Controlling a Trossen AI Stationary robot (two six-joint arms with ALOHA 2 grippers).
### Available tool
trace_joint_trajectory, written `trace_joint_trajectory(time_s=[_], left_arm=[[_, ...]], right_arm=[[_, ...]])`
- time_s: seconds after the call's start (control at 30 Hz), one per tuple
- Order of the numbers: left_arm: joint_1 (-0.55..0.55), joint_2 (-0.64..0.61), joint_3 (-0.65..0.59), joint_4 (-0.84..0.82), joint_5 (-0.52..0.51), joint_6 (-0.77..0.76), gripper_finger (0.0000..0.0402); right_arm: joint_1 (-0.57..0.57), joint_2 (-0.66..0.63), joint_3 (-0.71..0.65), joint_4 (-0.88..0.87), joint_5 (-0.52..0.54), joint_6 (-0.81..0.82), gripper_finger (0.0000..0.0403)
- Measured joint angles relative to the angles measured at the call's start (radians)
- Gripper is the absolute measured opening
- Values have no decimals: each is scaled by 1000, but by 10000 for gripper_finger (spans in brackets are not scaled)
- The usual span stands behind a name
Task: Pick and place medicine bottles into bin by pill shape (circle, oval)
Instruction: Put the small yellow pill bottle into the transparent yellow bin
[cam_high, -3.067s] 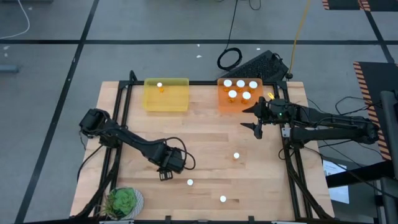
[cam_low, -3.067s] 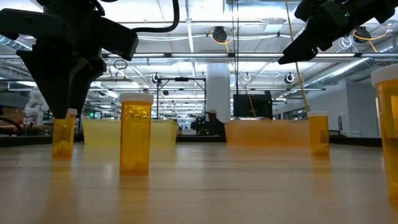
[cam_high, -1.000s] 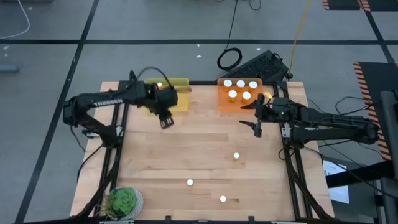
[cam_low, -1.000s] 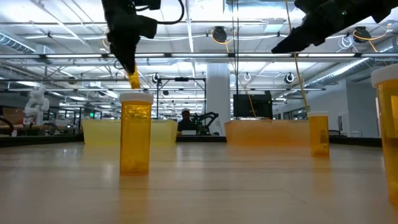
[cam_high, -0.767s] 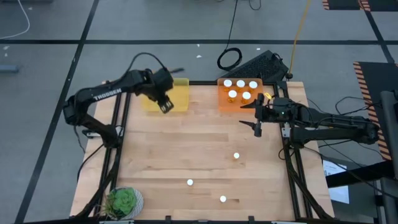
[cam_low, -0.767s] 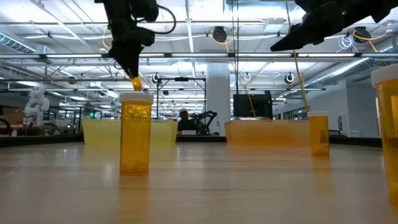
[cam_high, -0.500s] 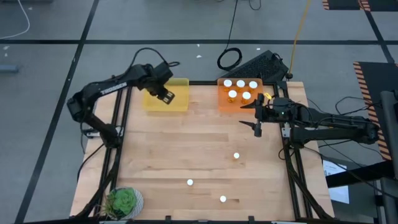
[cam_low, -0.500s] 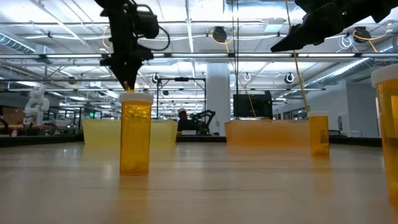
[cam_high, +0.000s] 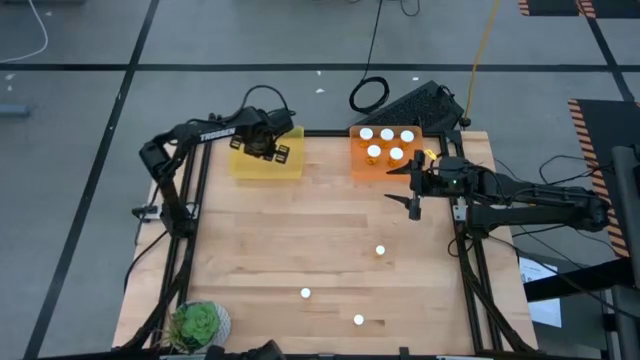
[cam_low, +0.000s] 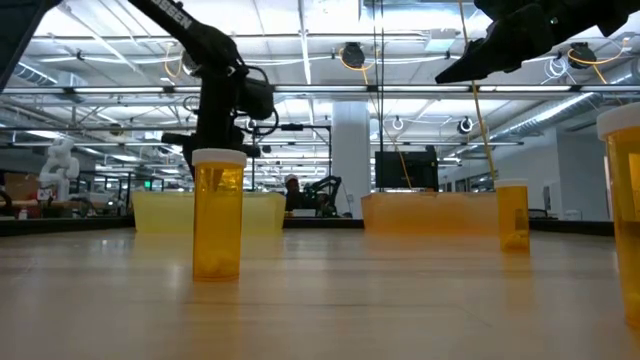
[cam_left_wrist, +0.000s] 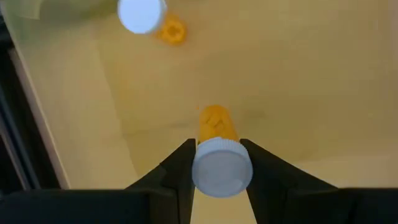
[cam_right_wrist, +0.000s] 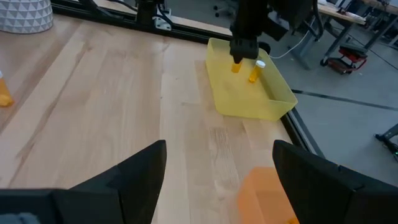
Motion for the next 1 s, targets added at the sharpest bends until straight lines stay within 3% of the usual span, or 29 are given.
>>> trace_joint_trajectory(time_s=[0.13, 0.8, 1.0], left_arm=[[4, 24, 0, 11, -44, -53, 120], [29, 110, 0, 29, -38, -60, 121], [29, 110, 0, 29, -43, -60, 154]], right_arm=[[0, 0, 0, 0, 0, -3, 287], [0, 0, 0, -42, 0, -3, 287], [0, 0, 0, -42, 0, -3, 287]])
